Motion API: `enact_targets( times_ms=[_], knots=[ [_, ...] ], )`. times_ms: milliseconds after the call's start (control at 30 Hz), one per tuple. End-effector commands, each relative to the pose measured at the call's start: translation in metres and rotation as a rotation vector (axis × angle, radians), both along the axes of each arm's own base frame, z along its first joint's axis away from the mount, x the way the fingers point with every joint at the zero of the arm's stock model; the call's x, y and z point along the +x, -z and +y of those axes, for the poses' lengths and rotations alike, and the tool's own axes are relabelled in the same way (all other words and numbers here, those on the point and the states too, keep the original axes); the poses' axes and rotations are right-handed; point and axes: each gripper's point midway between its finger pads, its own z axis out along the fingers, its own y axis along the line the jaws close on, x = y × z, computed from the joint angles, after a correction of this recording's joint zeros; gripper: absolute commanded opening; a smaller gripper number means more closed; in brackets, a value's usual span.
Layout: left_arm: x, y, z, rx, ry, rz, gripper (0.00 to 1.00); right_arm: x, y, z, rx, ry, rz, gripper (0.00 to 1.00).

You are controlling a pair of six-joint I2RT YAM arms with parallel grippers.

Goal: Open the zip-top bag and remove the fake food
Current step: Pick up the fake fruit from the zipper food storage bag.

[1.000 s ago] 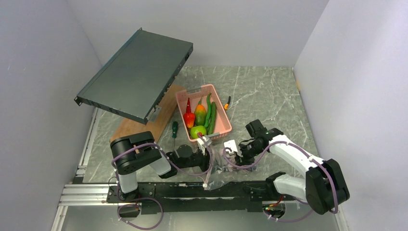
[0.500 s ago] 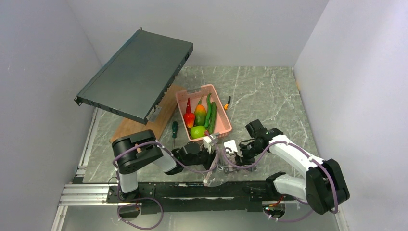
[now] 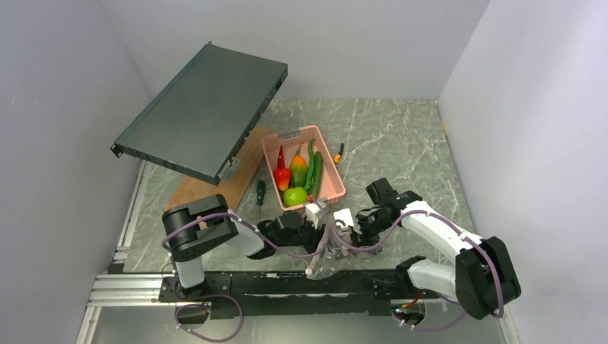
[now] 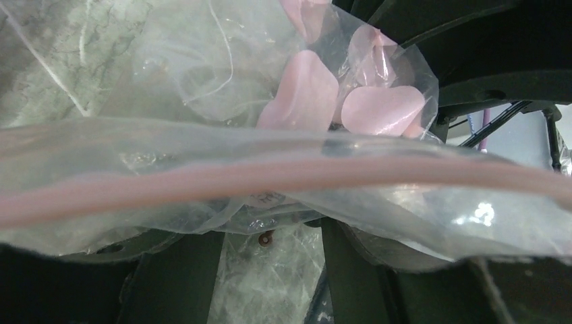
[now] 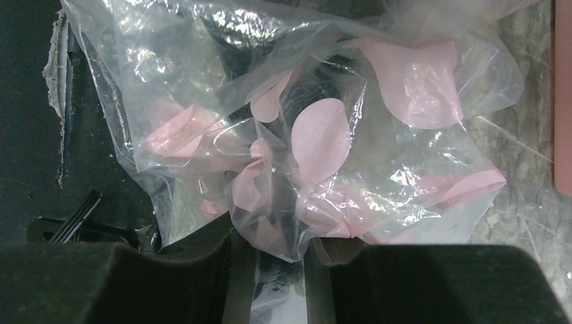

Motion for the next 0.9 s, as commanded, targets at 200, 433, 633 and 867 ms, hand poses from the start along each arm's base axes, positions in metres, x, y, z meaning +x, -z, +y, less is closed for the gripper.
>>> enact_targets(
  times_ms=[200, 433, 633, 867],
  knots=[
    [-0.014, 0.029, 0.005, 0.230, 0.004, 0.048, 0.57, 0.004, -0.006, 0.006, 0.032, -0.017, -0.020, 0.30],
    [-0.011, 0.044, 0.007, 0.394, -0.063, 0.036, 0.50, 0.004, -0.006, 0.006, 0.031, -0.013, -0.023, 0.30],
    [-0.018, 0.037, 0.009, 0.360, -0.039, 0.034, 0.51, 0.006, -0.005, 0.005, 0.022, -0.005, -0.029, 0.30],
    [-0.023, 0.011, 0.015, 0.280, -0.042, 0.037, 0.55, 0.009, -0.005, 0.004, 0.013, 0.008, -0.041, 0.30]
  ],
)
